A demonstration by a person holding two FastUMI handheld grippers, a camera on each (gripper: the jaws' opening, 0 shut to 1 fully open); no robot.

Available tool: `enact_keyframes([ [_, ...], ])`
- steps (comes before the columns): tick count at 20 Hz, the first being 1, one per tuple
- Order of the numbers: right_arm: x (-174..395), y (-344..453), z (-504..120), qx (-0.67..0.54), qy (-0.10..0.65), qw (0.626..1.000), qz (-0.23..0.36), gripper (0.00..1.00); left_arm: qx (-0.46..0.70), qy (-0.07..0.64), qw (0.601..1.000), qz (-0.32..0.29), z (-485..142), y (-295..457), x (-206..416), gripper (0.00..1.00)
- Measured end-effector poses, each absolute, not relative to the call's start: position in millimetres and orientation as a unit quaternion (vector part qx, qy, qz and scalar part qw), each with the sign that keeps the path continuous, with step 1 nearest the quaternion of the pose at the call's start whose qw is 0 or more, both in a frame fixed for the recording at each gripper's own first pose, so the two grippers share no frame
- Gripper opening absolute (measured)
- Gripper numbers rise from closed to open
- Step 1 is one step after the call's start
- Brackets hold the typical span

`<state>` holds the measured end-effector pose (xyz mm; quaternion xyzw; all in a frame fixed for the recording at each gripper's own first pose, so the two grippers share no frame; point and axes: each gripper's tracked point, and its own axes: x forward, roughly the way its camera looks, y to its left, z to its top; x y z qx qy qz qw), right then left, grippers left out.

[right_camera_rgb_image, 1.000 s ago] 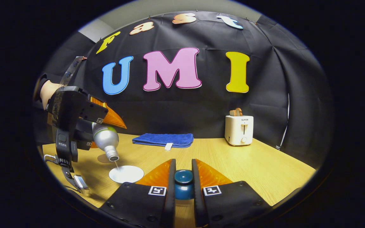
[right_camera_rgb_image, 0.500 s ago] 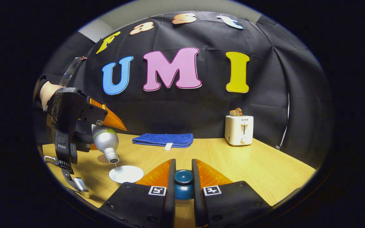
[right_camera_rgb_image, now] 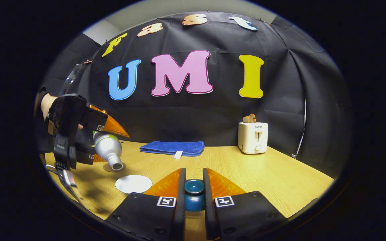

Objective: Open the teacup lid with one hand, grasp the water bottle and pour water into the teacup with the other hand; after pouring, place the water bottle on the coaster and then close the teacup lid.

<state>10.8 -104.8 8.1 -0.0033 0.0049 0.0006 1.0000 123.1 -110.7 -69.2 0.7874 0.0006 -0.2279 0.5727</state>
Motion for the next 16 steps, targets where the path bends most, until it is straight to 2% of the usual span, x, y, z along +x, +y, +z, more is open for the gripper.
enact_keyframes([
  [5, 11, -105, 8, -0.003, 0.005, 1.0, 0.001, 0.28, 0.623, 0.012, 0.755, -0.203, -52, -96, 129, 0.82],
  [9, 12, -104, 9, -0.003, 0.005, 1.0, 0.0, 0.28, 0.402, 0.028, 0.901, -0.164, -46, -72, 132, 0.81],
  [12, 11, -105, 9, -0.003, 0.005, 1.0, 0.001, 0.28, 0.289, 0.011, 0.949, -0.121, -35, -50, 142, 0.81],
  [16, 12, -108, 8, -0.003, 0.005, 1.0, -0.008, 0.28, 0.143, -0.003, 0.984, -0.101, -29, -34, 148, 0.81],
])
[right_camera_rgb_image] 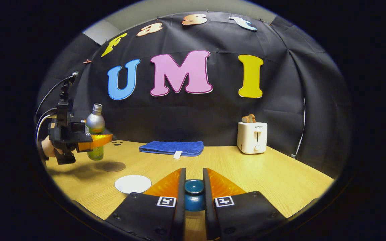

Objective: Open the teacup lid with one hand, grasp the water bottle and pour water into the teacup with the other hand; after pouring, place the water bottle on the coaster and then close the teacup lid.

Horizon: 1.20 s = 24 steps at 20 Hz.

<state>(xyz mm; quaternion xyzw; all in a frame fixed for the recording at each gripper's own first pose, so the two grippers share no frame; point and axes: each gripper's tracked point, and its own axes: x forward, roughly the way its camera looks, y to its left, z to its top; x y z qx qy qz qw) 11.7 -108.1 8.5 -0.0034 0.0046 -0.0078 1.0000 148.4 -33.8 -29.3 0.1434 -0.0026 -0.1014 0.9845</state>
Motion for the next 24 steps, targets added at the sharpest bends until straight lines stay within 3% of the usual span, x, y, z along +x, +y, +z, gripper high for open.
enact_keyframes([
  [6, 11, -111, 9, -0.004, 0.004, 1.0, -0.017, 0.28, 0.014, -0.023, 0.994, -0.105, -27, -30, 167, 0.81],
  [21, 10, -111, 9, -0.004, 0.004, 1.0, -0.021, 0.28, -0.011, 0.03, 0.995, -0.1, -69, -28, 171, 0.84],
  [24, 10, -111, 8, -0.003, 0.004, 1.0, -0.021, 0.28, -0.002, 0.036, 0.995, -0.091, -66, -25, 164, 0.98],
])
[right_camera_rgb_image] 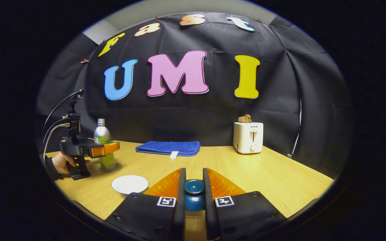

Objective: Open the teacup lid with one hand, grasp the water bottle and pour water into the teacup with the other hand; after pouring, place the water bottle on the coaster and then close the teacup lid.

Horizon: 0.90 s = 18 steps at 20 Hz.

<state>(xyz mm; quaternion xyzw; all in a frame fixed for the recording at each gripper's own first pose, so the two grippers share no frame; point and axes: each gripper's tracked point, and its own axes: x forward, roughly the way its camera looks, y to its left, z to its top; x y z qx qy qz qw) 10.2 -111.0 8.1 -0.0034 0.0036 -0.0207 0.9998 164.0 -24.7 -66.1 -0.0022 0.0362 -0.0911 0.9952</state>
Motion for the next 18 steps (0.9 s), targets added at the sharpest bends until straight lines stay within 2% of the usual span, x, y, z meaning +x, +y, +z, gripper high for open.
enact_keyframes([
  [9, 10, -111, 9, -0.003, 0.003, 1.0, -0.021, 0.28, 0.011, 0.096, 0.993, -0.073, -86, -10, 124, 0.96],
  [15, 11, -102, 10, -0.002, 0.003, 1.0, -0.01, 0.28, -0.036, 0.071, 0.995, -0.062, -72, 8, 65, 0.96],
  [18, 19, -68, 9, 0.03, 0.011, 0.999, 0.03, 0.28, -0.044, 0.055, 0.996, -0.046, -70, 24, 45, 0.96],
])
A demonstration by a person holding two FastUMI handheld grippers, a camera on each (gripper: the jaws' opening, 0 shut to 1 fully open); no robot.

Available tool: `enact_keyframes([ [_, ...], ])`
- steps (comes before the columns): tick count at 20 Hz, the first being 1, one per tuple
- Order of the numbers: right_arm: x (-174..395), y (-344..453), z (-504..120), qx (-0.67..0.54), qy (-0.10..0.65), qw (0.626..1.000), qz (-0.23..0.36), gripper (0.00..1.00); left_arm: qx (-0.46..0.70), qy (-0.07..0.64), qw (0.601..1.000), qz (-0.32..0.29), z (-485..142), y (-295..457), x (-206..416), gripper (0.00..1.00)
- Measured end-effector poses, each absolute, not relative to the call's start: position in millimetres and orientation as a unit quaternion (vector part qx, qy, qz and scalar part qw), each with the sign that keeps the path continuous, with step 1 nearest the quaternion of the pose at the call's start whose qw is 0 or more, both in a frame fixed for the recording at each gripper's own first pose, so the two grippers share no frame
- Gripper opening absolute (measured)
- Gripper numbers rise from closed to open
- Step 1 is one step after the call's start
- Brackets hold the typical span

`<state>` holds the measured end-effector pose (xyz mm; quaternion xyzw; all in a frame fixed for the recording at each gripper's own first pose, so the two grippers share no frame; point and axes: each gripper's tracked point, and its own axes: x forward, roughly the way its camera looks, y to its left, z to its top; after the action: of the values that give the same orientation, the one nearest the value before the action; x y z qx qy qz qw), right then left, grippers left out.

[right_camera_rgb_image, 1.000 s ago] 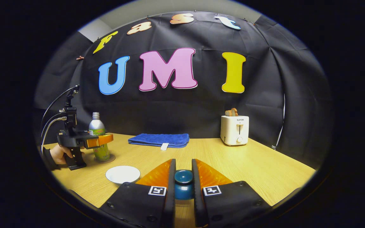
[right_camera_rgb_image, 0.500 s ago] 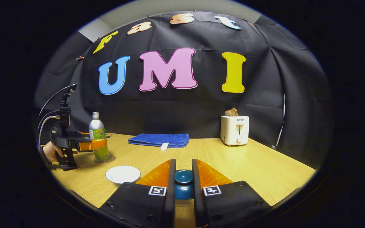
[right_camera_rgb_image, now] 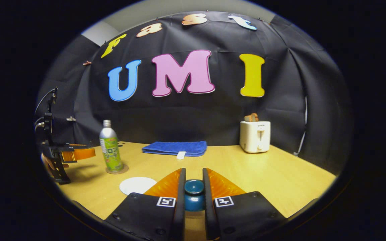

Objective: Open the teacup lid with one hand, grasp the water bottle and pour water into the teacup with the other hand; after pouring, place the water bottle on the coaster and then close the teacup lid.

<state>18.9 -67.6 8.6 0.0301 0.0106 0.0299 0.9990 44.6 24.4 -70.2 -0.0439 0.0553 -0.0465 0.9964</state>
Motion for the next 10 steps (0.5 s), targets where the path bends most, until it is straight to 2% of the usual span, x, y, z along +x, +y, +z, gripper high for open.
enact_keyframes([
  [3, 37, -35, 7, 0.049, 0.026, 0.996, 0.063, 0.28, -0.092, 0.054, 0.993, -0.045, -72, 28, 27, 0.96],
  [10, 56, 9, -4, 0.039, 0.074, 0.991, 0.108, 0.28, -0.074, 0.035, 0.995, -0.047, -68, 40, 22, 0.95],
])
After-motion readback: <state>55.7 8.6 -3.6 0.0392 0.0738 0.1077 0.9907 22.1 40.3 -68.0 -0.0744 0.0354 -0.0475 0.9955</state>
